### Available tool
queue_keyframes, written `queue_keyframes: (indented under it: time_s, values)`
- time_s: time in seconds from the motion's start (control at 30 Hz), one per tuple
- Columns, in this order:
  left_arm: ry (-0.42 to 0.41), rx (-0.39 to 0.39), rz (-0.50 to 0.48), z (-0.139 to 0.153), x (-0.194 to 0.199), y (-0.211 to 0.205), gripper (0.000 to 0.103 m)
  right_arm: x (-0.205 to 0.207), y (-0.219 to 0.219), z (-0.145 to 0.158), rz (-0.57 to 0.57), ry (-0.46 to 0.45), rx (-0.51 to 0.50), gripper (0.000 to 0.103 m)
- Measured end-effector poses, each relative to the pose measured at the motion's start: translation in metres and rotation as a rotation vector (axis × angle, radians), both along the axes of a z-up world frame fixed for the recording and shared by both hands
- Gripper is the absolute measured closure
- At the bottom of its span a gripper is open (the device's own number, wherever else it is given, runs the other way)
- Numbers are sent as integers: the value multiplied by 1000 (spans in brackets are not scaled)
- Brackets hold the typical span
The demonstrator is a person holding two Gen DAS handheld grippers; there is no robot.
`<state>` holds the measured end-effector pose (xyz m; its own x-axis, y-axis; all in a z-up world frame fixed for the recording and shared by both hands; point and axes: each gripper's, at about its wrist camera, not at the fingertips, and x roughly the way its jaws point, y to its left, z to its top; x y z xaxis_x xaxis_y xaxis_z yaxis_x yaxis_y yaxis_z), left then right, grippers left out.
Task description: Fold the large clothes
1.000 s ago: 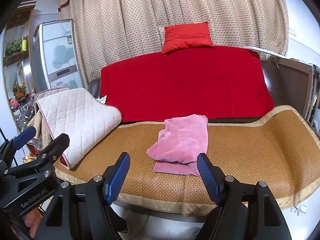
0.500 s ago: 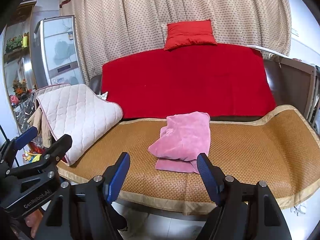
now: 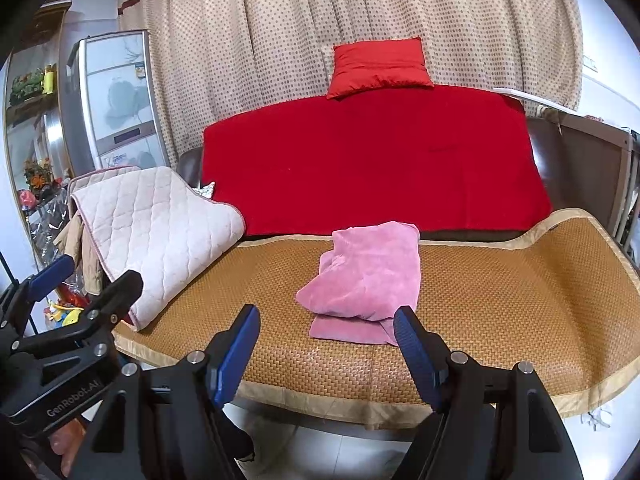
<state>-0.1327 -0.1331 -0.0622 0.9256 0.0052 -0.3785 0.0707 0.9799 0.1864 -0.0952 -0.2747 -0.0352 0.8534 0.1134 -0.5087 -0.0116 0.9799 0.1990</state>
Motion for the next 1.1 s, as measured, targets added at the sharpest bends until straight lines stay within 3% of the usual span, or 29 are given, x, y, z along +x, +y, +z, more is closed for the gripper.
queue_keyframes:
  time_s: [0.43, 1.1]
  values:
    - [8, 2, -1, -3, 4, -1, 7, 10, 0, 3, -3, 6, -23, 30]
    - [41, 10, -9, -5, 44, -10, 7, 50, -4, -2, -15, 40, -45, 30]
